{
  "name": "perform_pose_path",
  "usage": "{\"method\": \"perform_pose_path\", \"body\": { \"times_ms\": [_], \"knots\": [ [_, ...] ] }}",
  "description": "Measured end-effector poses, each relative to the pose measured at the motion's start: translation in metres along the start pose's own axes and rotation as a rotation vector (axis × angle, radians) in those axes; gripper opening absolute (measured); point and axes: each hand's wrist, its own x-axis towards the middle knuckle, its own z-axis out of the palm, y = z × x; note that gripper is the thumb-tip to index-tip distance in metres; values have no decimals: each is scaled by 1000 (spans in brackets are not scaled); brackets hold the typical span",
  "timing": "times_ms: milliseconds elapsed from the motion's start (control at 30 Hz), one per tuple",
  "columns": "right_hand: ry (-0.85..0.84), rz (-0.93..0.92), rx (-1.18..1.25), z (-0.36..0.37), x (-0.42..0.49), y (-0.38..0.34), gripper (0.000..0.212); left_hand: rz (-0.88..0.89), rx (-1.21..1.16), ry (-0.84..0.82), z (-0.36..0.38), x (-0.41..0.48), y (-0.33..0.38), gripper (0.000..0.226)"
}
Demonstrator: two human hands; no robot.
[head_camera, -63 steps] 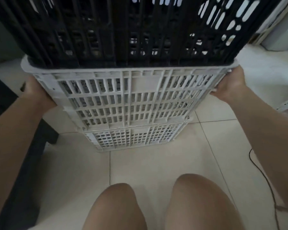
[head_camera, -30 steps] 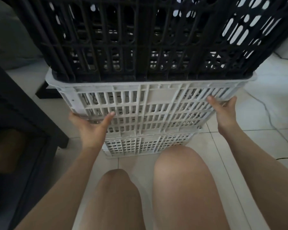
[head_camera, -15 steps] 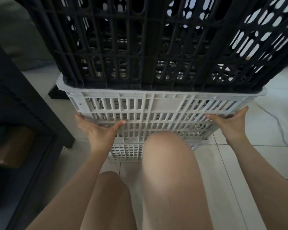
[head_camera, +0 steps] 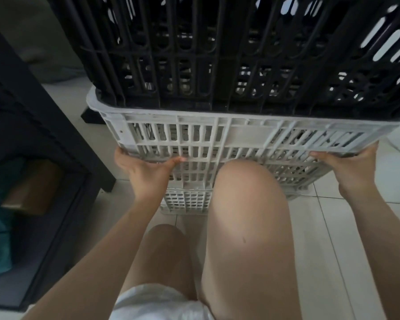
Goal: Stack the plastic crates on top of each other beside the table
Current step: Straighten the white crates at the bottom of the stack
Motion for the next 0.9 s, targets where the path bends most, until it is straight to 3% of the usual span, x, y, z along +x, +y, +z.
{"method": "perform_pose_path", "body": {
  "times_ms": [100, 167, 267, 433, 667, 800, 900],
  "knots": [
    [-34, -7, 17, -4, -3, 0, 110, -2, -29, -12, -1, 4, -1, 141],
    [-19, -16, 18, -3, -7, -4, 105, 36, 6, -5, -1, 3, 0, 132],
    [0, -34, 7, -3, -11, -6, 97, 35, -11, -17, 0, 4, 1, 135],
    [-31, -47, 18, -5, -7, -4, 111, 74, 9, 6, 1, 4, 2, 128],
    [-54, -62, -4, -11, -4, -2, 92, 75, -12, 9, -1, 3, 5, 127],
    [-4, 23, -46, -26, 2, 12, 115, 73, -24, -16, 4, 0, 1, 131],
    [-6, 31, -82, -30, 5, 8, 117, 91, -19, -23, 11, -2, 1, 131]
  ]
}}
